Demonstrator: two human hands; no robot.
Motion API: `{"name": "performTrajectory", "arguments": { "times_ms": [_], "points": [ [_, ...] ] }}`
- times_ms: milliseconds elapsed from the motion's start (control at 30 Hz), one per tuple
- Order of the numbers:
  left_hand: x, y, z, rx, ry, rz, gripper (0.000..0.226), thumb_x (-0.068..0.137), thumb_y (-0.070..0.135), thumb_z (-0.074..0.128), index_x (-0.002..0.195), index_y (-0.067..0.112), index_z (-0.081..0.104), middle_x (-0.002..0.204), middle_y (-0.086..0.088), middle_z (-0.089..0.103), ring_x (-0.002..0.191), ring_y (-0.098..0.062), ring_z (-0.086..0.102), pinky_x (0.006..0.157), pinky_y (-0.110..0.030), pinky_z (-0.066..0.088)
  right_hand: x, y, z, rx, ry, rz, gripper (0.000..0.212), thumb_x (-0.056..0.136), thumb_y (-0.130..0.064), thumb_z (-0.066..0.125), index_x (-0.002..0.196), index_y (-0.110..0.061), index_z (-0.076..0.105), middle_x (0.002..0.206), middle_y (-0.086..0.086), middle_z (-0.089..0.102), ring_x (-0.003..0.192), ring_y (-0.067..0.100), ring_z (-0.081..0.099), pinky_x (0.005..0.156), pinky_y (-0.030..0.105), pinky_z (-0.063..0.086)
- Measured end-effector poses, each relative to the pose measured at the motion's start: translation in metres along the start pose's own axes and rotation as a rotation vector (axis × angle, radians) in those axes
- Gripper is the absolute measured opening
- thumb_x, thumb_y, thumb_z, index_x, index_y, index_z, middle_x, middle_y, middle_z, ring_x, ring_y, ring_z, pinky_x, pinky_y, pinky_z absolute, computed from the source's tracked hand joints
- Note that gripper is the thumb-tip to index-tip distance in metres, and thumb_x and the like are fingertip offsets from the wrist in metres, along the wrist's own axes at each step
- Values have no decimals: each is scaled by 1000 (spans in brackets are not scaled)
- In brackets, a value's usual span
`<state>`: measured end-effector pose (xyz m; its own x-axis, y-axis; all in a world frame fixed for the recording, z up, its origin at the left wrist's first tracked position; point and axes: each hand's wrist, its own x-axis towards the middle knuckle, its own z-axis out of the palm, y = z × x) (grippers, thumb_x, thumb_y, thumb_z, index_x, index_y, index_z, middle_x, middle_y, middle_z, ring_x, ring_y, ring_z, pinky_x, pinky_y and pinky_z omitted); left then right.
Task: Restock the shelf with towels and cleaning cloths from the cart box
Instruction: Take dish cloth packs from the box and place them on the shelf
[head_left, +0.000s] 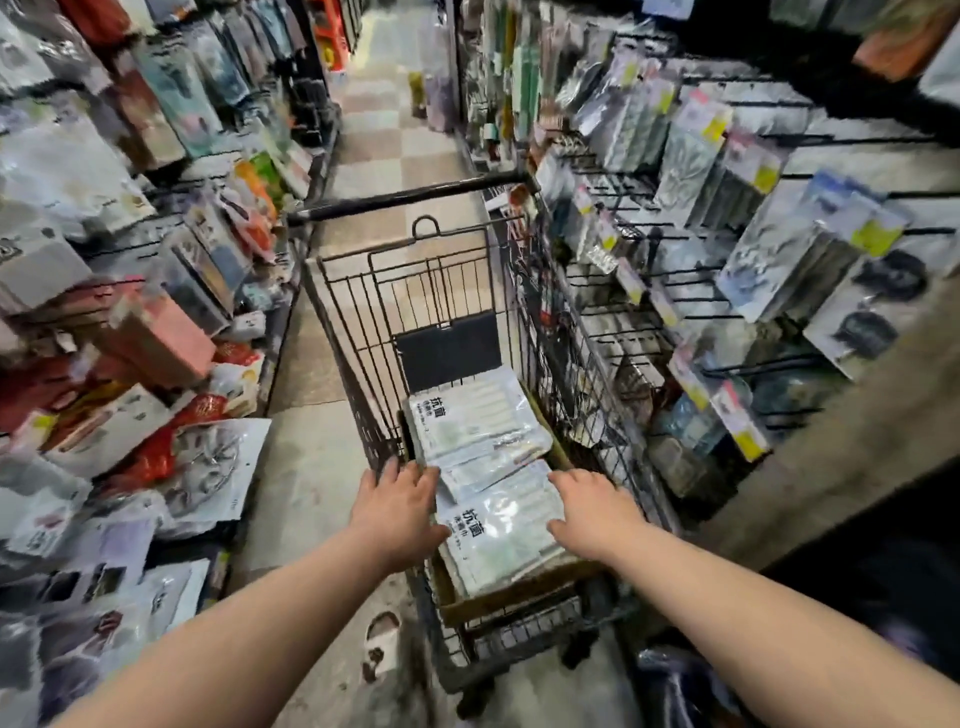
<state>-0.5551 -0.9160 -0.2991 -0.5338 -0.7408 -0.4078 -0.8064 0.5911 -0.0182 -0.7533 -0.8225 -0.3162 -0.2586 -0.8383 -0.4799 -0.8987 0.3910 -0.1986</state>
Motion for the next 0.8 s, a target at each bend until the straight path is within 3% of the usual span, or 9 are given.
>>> {"name": "performTrajectory", "arguments": {
  "times_ms": [133,267,467,667,800],
  "points": [
    [61,5,-2,80,-56,136,80,89,55,46,151,21,9,160,-7,14,147,-29,8,119,-50,7,26,25,11,56,-40,120,61,90,-36,50,144,-21,26,146,7,35,135,30,34,108,46,34],
    [139,-1,-3,149,-76,271,78,89,55,48,150,20,15,157,-7,21,145,-30,15,118,-50,16,61,28,24,92,-69,239,53,91,-36,48,140,-21,33,143,9,39,132,31,36,104,45,34],
    [251,-20,7,178,-214,386,76,90,52,48,150,19,16,157,-8,20,145,-31,16,118,-50,18,126,12,54,343,-208,447,58,87,-35,51,141,-21,33,144,7,39,131,32,39,104,47,41],
    [348,-49,32,222,-296,347,76,87,52,54,146,17,22,150,-9,31,137,-28,32,110,-45,32,172,-2,94,732,-258,726,60,90,-30,54,143,-15,32,145,12,38,131,28,42,104,30,37],
    [389,-64,54,239,-340,354,81,87,48,56,149,16,15,156,-12,16,142,-30,22,112,-46,30,193,-12,131,916,-264,877,56,88,-26,55,139,-11,37,143,12,40,128,28,44,100,28,39]
  ]
}}
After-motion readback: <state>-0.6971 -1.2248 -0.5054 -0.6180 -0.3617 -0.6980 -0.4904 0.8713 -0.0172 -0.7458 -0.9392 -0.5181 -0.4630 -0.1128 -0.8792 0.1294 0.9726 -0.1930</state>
